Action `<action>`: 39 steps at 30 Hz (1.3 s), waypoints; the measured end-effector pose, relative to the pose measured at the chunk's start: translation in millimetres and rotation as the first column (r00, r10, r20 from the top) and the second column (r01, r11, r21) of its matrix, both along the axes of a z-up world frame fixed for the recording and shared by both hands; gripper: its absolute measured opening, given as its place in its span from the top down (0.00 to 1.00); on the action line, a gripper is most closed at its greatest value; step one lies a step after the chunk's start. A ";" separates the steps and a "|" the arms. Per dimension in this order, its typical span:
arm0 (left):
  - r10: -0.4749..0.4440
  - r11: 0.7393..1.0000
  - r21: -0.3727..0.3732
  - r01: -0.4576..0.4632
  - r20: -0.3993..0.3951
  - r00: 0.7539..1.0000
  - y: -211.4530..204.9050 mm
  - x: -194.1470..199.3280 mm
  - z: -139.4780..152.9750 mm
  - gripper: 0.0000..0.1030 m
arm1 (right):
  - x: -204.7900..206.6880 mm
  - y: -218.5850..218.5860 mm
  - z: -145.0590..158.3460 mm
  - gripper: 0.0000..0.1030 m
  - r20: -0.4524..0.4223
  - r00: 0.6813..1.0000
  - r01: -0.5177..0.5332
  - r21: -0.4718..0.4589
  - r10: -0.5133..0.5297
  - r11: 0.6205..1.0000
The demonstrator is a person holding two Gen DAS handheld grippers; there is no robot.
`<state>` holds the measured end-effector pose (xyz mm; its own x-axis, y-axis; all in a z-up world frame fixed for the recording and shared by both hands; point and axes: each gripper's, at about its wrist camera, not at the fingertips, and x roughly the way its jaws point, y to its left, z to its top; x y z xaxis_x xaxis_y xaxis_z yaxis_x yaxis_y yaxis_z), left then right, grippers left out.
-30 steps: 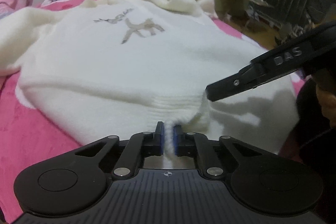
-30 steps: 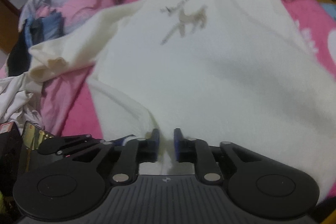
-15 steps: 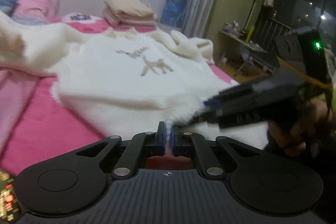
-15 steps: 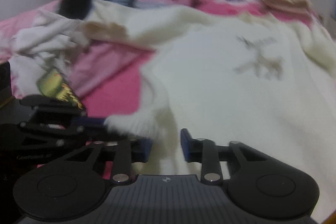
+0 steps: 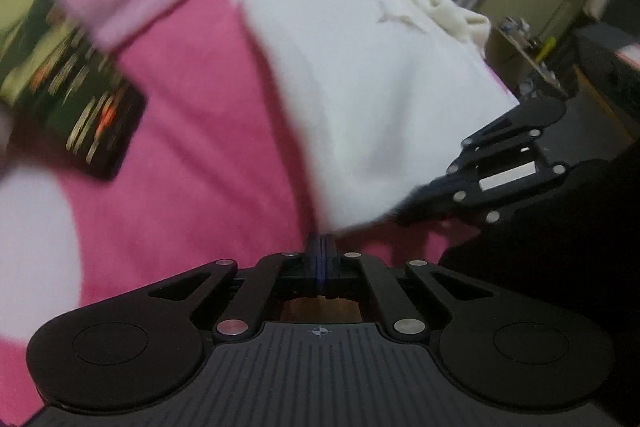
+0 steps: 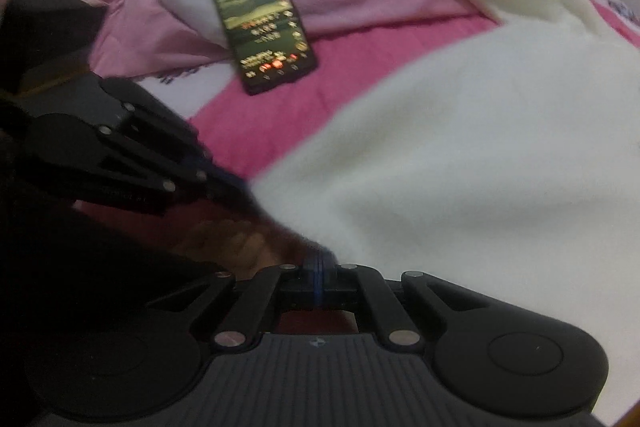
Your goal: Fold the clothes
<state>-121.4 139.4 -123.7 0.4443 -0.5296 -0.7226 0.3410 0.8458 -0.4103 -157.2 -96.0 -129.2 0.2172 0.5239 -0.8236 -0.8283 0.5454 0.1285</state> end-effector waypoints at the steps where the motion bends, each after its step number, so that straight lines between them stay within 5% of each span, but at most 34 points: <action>1: 0.028 0.999 -0.019 -0.028 -0.012 1.000 7.1 2.0 0.7 1.00 | 0.7 0.3 -0.9 1.00 0.005 1.000 0.003 -0.002 -0.003 1.000; 5: 0.149 0.980 -0.124 -0.154 -0.051 0.988 29.4 18.4 4.1 1.00 | 4.9 -4.4 -4.7 1.00 0.031 0.999 0.022 -0.011 -0.022 1.000; 10: 0.218 0.943 -0.230 -0.242 -0.127 0.968 26.3 48.2 -5.8 0.87 | 0.3 -9.6 -0.2 1.00 0.040 0.999 0.025 -0.004 -0.025 1.000; 14: 0.195 0.954 -0.200 -0.221 -0.144 0.970 -1.2 63.6 -19.6 0.86 | 1.1 -26.8 14.7 0.99 0.040 0.996 0.079 0.011 -0.080 0.997; 19: 0.128 0.982 -0.131 -0.138 -0.086 0.988 -19.6 60.6 -17.6 0.87 | 18.8 -86.3 45.6 0.98 0.002 0.944 0.328 0.080 -0.330 0.941; 22: 0.077 0.993 -0.085 -0.082 -0.069 0.995 -24.7 57.3 -16.5 0.86 | 37.5 -150.7 62.0 0.91 -0.059 0.817 0.576 0.127 -0.573 0.808; 24: 0.051 0.997 -0.052 -0.054 -0.052 0.997 -26.2 55.3 -15.0 0.86 | 50.8 -202.3 68.8 0.66 -0.095 0.656 0.754 0.123 -0.749 0.645; 27: 0.044 0.999 -0.030 -0.045 -0.060 0.997 -28.4 55.7 -13.7 0.86 | 64.6 -274.4 64.1 0.53 -0.182 0.384 0.923 0.052 -0.905 0.381; 28: 0.042 0.999 -0.022 -0.044 -0.064 0.997 -29.8 56.3 -13.1 0.86 | 69.1 -292.3 57.2 0.53 -0.224 0.321 0.946 0.021 -0.920 0.325; 32: 0.033 0.999 0.017 -0.032 -0.066 0.997 -34.7 54.8 -8.8 0.85 | 85.5 -344.2 21.1 0.52 -0.396 0.157 0.972 -0.099 -0.905 0.212; 34: 0.026 0.999 0.038 -0.024 -0.059 0.998 -37.1 53.4 -7.2 0.85 | 92.0 -348.2 2.8 0.52 -0.453 0.155 0.961 -0.137 -0.878 0.240; 38: 0.025 0.998 0.066 -0.021 -0.051 0.998 -39.9 50.8 -5.1 0.85 | 100.4 -342.0 -9.8 0.51 -0.480 0.222 0.931 -0.156 -0.849 0.331; 39: 0.024 0.997 0.073 -0.020 -0.050 0.998 -40.5 50.7 -4.0 0.85 | 101.1 -340.3 -7.9 0.61 -0.479 0.245 0.924 -0.150 -0.843 0.353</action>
<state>-70.8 98.9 -127.7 0.4171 -0.4656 -0.7805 0.3025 0.8810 -0.3638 -56.1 -436.3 -137.1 0.2939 0.3358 -0.8949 0.3388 0.8388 0.4261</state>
